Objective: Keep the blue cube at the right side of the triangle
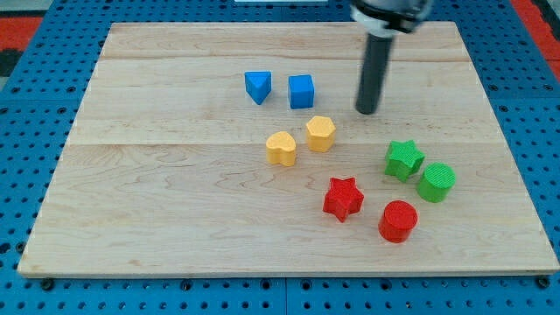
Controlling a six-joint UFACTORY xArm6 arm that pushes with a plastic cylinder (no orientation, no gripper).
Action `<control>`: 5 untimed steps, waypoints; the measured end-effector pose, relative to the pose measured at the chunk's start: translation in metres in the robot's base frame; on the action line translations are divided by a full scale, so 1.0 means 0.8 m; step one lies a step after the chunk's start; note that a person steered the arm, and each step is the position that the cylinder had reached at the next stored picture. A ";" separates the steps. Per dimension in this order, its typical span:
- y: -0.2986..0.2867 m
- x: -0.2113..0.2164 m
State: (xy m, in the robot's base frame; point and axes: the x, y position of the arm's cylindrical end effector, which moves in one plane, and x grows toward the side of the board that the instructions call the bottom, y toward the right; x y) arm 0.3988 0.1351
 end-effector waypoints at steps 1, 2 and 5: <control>-0.062 0.046; -0.097 0.068; -0.030 0.005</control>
